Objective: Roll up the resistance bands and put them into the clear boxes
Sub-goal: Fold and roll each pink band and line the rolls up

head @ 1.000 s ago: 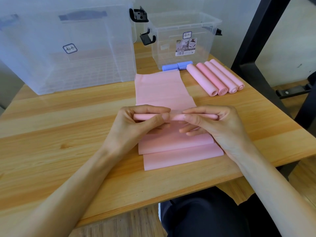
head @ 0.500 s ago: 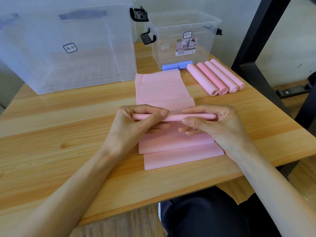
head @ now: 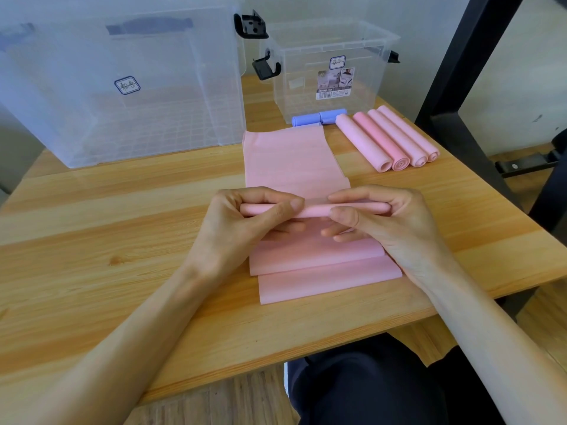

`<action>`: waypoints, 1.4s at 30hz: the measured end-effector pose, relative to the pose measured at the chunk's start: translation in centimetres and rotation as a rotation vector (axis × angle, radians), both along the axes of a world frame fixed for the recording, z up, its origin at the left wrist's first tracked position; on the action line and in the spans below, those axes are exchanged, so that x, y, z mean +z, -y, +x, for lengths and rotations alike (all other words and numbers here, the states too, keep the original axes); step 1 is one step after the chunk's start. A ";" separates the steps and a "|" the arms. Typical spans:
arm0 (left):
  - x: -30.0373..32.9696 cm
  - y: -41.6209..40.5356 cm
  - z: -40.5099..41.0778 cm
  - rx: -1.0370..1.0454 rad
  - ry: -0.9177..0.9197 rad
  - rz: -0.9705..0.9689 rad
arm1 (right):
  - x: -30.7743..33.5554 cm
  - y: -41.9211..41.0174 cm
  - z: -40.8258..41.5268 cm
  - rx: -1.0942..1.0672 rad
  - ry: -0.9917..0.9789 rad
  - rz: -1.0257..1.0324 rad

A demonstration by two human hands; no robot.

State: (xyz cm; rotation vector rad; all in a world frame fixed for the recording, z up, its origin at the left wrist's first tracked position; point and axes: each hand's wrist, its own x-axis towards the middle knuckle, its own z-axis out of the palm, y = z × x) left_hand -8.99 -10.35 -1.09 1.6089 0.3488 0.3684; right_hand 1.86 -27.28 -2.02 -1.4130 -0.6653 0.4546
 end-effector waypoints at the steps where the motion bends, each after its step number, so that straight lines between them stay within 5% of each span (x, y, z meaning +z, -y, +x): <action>1: 0.0 0.0 0.0 0.000 -0.006 0.001 | 0.0 0.0 0.0 0.002 -0.001 0.004; 42: -0.1 -0.1 0.1 -0.006 0.023 -0.016 | 0.0 0.1 -0.1 0.002 0.009 0.003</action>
